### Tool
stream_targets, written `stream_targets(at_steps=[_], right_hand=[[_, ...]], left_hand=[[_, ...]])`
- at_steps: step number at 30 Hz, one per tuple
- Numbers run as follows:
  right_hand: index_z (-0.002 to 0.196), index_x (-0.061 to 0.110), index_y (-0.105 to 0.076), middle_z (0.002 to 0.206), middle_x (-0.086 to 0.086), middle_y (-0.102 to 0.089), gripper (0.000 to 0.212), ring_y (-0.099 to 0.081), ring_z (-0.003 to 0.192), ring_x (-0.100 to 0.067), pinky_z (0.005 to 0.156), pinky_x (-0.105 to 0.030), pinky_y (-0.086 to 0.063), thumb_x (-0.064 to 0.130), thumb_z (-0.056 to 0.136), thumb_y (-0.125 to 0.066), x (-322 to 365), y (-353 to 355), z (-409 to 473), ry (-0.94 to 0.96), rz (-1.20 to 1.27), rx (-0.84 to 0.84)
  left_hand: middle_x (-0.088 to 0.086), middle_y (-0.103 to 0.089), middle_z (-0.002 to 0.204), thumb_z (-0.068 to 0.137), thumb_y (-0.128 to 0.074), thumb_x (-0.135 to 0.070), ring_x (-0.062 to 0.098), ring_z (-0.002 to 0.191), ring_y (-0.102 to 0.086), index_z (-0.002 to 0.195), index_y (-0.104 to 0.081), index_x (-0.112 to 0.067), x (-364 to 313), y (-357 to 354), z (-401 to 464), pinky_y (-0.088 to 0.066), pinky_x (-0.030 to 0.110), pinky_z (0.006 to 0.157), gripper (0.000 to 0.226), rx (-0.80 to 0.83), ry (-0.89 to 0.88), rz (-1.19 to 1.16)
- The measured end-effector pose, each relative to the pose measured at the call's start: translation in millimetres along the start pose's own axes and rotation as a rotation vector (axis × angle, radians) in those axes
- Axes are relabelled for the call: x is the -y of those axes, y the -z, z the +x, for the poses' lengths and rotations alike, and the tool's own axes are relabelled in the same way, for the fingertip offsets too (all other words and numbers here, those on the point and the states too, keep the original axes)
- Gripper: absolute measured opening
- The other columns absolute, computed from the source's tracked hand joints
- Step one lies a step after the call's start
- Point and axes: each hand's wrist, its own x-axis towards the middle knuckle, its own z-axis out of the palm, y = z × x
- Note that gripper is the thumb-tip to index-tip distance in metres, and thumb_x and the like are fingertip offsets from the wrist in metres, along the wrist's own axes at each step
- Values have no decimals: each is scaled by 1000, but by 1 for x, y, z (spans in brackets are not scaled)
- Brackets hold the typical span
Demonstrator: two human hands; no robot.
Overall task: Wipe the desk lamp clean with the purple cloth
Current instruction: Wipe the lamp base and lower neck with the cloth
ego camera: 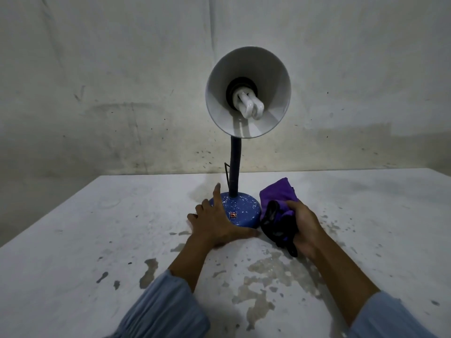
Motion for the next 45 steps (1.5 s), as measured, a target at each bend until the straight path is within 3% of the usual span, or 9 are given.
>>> stream_targets(at_steps=[11, 16, 22, 29, 33, 37, 39, 42, 45], right_hand=[[87, 16, -61, 70, -7, -63, 12, -58, 62, -19, 59, -30, -49, 11, 86, -51, 5, 7, -5, 75, -164, -42], [84, 16, -60, 60, -4, -60, 11, -55, 45, -14, 46, -24, -47, 8, 84, -52, 6, 8, -14, 58, -213, -37], [89, 19, -65, 71, -4, -67, 13, -61, 58, -15, 53, -25, -51, 10, 79, -65, 8, 5, -18, 165, -278, 0], [79, 32, -61, 68, 13, -63, 16, -58, 64, -4, 57, -14, -42, 19, 78, -70, 4, 4, -15, 642, -990, 0], [84, 23, -66, 71, 5, -65, 12, -58, 65, -8, 54, -10, -40, 13, 77, -66, -2, -4, -18, 704, -1283, 118], [85, 28, -70, 80, 3, -71, 13, -64, 74, -13, 66, -20, -50, 16, 78, -70, 7, -7, -28, 512, -1071, 384], [80, 30, -68, 77, 4, -69, 13, -64, 73, -14, 64, -24, -51, 18, 78, -72, 7, -7, -28, 560, -986, 262], [81, 29, -61, 72, 6, -63, 12, -58, 67, -12, 57, -17, -41, 20, 79, -69, 3, -5, -25, 676, -1168, -17], [80, 28, -60, 73, 6, -62, 14, -58, 69, -11, 56, -17, -38, 20, 77, -71, 0, -5, -26, 613, -1196, 51]], left_hand=[[1, -39, 137, 31, -63, -86, 25, 124, -39, 134, -8, -35, 8, 4, -25, -26, 49, 103, 128, -62, -66, -10], [-2, -44, 129, 31, -59, -89, 23, 117, -44, 129, -18, -31, 8, 8, -44, -30, 50, 100, 121, -97, -66, 40], [0, -34, 142, 36, -64, -85, 25, 128, -36, 135, -6, -33, 9, 5, -49, -22, 52, 105, 127, -73, -60, -15], [-2, -28, 149, 32, -61, -87, 26, 134, -30, 134, 7, -46, 23, 11, -48, -14, 55, 108, 129, -63, -86, -87], [-1, -34, 145, 31, -60, -87, 26, 130, -35, 134, 4, -44, 23, 9, -48, -19, 54, 106, 129, -87, -97, -96], [0, -34, 144, 32, -61, -87, 26, 130, -36, 135, 3, -43, 24, 10, -48, -19, 55, 106, 129, -81, -102, -108], [1, -33, 145, 34, -61, -87, 26, 130, -35, 134, 4, -44, 23, 10, -48, -19, 55, 106, 127, -80, -104, -97], [1, -30, 147, 38, -64, -84, 27, 132, -33, 135, 4, -44, 24, 9, -48, -17, 56, 108, 125, -69, -111, -87], [1, -29, 148, 38, -63, -85, 27, 133, -33, 137, 2, -41, 24, 9, -47, -17, 57, 108, 126, -66, -112, -78]])
